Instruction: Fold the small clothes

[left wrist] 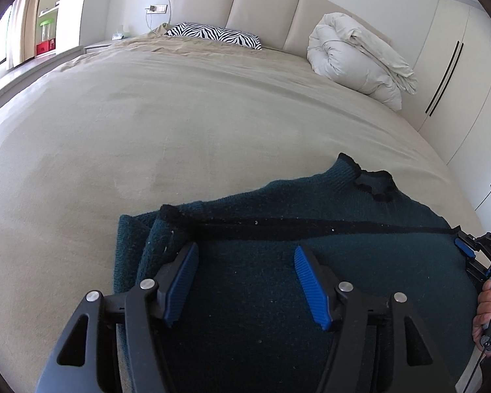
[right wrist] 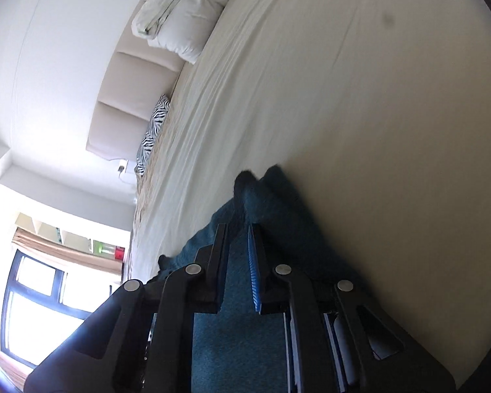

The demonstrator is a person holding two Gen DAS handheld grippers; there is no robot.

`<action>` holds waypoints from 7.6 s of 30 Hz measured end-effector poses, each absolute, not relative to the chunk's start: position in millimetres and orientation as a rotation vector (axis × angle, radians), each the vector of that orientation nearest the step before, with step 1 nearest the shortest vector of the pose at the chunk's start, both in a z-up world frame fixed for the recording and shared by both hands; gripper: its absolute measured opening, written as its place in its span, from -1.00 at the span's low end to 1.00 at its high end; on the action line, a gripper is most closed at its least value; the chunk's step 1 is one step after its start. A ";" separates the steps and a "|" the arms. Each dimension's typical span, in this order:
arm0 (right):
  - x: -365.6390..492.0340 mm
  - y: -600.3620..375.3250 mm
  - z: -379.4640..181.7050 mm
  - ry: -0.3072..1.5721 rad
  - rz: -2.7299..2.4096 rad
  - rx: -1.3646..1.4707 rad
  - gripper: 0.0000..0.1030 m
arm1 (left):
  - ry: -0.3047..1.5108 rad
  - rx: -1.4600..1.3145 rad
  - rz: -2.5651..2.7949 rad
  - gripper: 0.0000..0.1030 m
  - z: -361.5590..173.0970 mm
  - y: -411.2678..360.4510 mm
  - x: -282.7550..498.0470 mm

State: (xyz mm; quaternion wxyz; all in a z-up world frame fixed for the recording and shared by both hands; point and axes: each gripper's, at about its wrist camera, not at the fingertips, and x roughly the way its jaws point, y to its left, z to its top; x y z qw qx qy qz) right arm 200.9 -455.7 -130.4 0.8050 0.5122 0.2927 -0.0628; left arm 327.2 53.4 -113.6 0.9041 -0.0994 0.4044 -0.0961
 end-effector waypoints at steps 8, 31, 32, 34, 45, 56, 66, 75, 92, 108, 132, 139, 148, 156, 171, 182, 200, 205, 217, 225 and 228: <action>165.2 -427.7 -83.1 0.644 -0.086 1.009 -0.65 | 0.824 -0.152 -0.178 0.30 -116.0 43.7 325.7; 90.2 -373.8 -119.8 0.749 0.033 1.030 -0.66 | 0.811 -0.159 -0.188 0.31 -116.4 48.2 324.1; 79.6 -386.2 -117.4 0.725 -0.010 1.047 -0.66 | 0.812 -0.157 -0.187 0.31 -116.3 48.2 324.4; 63.3 -400.8 -108.7 0.695 -0.094 1.053 -0.65 | 0.821 -0.162 -0.190 0.31 -115.4 48.2 325.0; 57.6 -326.0 -63.2 0.719 0.133 0.980 -0.15 | 0.885 -0.349 -0.410 0.29 -72.6 34.4 205.8; 73.5 -268.3 -119.2 0.868 0.216 1.133 0.02 | 0.984 -0.339 -0.476 -0.12 -115.2 15.9 188.8; 29.9 -364.8 -115.6 0.683 -0.026 1.187 -0.16 | 0.990 -0.484 -0.445 -0.56 -127.3 96.8 170.1; 2.5 -351.5 -79.4 0.632 0.014 1.194 -0.09 | 0.907 -0.478 -0.381 -0.08 -89.8 112.3 136.9; 62.9 -228.9 -127.3 0.889 0.276 1.160 -0.18 | 0.977 -0.380 -0.362 -0.20 -122.2 91.7 158.7; 77.8 -284.4 -65.8 0.765 0.146 1.029 -0.02 | 0.875 -0.280 -0.356 0.15 -70.1 68.0 186.7; 204.2 -340.7 -97.0 0.750 0.124 1.127 -0.06 | 0.877 -0.481 -0.361 0.11 -119.0 121.4 324.1; 159.0 -345.8 -69.5 0.741 0.099 1.027 0.07 | 0.866 -0.565 -0.284 0.56 -98.4 159.2 270.2; 152.0 -259.9 -72.6 0.870 0.271 0.912 0.07 | 0.965 -0.683 -0.366 0.54 -117.7 160.3 235.6; 153.2 -222.3 -63.8 0.891 0.356 0.886 0.07 | 1.055 -0.876 -0.453 0.45 -132.7 159.6 255.1; 175.1 -183.1 -57.5 0.959 0.421 0.844 0.07 | 1.226 -0.997 -0.506 -0.54 -160.7 156.6 265.9; 220.9 -153.7 -90.2 1.100 0.409 0.786 0.09 | 1.151 -1.124 -0.496 -0.66 -169.7 173.7 249.0; 194.1 -307.9 -70.3 0.881 0.501 1.189 0.56 | 1.090 -0.793 -0.696 -0.67 -35.3 1.1 275.5; 186.3 -364.5 -74.6 0.861 0.482 1.253 0.62 | 1.152 -0.688 -0.808 -0.65 -42.5 -111.6 282.6; 180.3 -404.7 -99.8 0.914 0.437 1.249 0.61 | 1.090 -0.667 -0.852 0.22 -56.1 -102.4 260.3; 196.1 -388.5 -88.4 1.087 0.356 0.948 0.24 | 1.111 -0.686 -0.768 0.22 -85.5 -54.8 257.6; 197.8 -400.4 -92.9 1.109 0.305 0.929 -0.19 | 1.105 -0.651 -0.785 0.22 -84.1 -63.8 255.3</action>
